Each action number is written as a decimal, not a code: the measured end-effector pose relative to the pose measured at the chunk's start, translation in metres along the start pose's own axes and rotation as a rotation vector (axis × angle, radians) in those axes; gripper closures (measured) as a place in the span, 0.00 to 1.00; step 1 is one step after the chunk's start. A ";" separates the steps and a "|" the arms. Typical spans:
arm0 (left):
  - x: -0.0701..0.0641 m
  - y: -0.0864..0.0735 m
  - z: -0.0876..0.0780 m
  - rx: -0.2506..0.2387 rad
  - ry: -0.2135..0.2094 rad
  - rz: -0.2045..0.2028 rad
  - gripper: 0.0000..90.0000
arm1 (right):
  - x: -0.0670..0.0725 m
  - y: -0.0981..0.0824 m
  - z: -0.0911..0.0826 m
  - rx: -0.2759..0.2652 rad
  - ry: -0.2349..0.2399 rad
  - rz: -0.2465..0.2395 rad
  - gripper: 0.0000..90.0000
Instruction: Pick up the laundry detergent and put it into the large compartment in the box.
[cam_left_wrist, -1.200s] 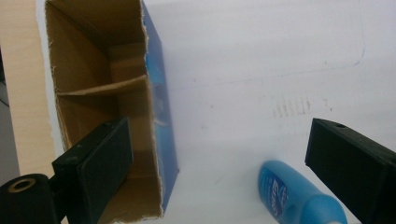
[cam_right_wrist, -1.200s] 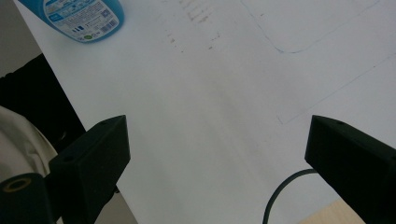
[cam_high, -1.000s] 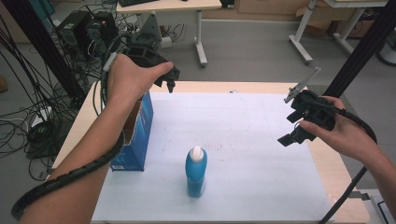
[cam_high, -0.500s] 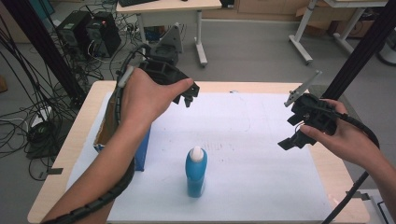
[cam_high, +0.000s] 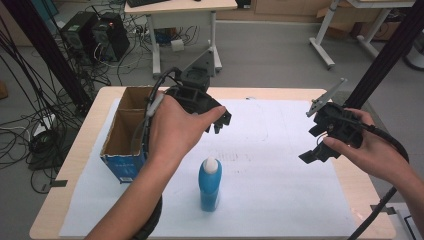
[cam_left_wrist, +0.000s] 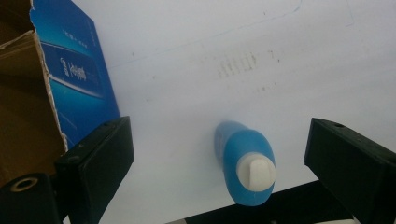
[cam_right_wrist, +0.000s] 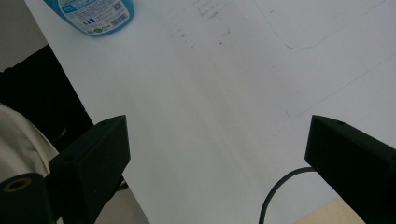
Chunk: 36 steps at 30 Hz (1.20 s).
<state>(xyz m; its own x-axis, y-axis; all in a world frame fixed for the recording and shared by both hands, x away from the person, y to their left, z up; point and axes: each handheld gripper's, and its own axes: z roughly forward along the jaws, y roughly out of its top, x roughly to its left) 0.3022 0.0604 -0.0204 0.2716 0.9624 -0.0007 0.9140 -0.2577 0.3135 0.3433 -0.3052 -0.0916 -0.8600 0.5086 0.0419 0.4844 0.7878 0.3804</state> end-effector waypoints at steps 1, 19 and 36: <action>-0.001 -0.002 0.003 0.002 -0.007 -0.006 0.10 | 0.000 0.000 0.000 -0.001 0.001 -0.003 0.07; -0.017 -0.023 0.029 0.016 -0.032 0.010 0.10 | 0.001 -0.005 0.001 -0.006 0.006 -0.007 0.07; -0.025 -0.036 0.058 0.065 -0.052 -0.001 0.10 | 0.002 -0.006 0.004 -0.007 0.013 -0.012 0.07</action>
<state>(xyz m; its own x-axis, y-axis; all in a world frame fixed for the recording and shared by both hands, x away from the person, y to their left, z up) 0.2797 0.0412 -0.0865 0.2843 0.9574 -0.0511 0.9314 -0.2632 0.2513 0.3396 -0.3076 -0.0973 -0.8675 0.4949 0.0494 0.4734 0.7911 0.3875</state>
